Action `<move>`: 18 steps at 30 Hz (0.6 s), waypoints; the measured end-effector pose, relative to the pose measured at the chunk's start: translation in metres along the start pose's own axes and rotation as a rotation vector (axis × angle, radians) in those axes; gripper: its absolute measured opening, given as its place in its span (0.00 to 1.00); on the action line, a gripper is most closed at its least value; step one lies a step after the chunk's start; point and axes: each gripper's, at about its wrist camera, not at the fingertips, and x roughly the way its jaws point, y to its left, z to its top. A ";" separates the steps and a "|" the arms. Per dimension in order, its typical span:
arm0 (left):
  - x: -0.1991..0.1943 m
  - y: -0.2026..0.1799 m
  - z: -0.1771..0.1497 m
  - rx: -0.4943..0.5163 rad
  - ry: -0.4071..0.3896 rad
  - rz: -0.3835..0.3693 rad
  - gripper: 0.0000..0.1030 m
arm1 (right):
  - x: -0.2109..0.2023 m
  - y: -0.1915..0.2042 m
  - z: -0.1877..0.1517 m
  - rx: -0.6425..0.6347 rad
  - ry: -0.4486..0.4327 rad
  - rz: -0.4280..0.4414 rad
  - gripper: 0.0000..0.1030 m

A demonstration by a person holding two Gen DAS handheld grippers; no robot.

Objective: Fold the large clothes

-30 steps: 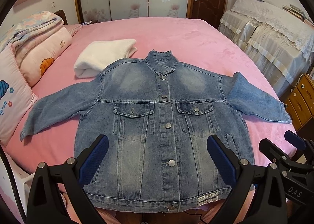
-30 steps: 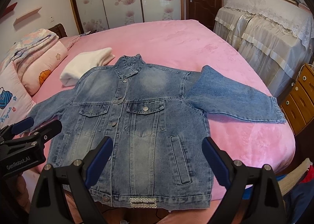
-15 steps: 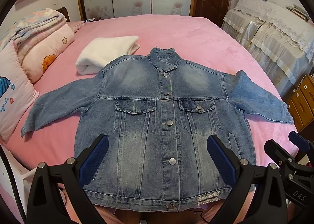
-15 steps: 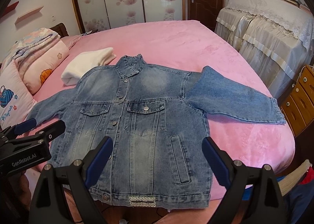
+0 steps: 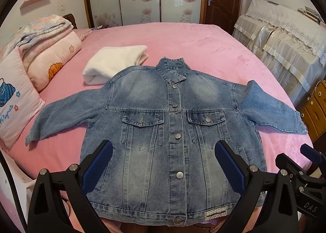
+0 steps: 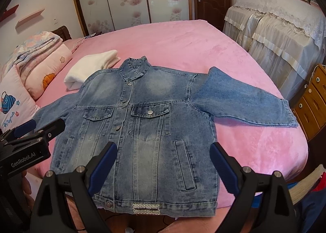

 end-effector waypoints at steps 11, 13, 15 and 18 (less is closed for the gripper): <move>-0.006 -0.015 0.000 0.034 -0.029 -0.022 0.97 | 0.000 -0.004 0.000 0.003 0.004 -0.001 0.90; -0.006 -0.018 0.000 0.046 -0.030 -0.023 0.97 | 0.001 -0.004 0.000 0.002 0.004 -0.003 0.90; -0.007 -0.021 0.001 0.060 -0.031 -0.021 0.97 | 0.002 -0.006 0.000 0.003 0.008 -0.004 0.90; -0.006 -0.025 0.001 0.070 -0.030 -0.024 0.97 | 0.002 -0.007 0.001 0.003 0.008 -0.004 0.90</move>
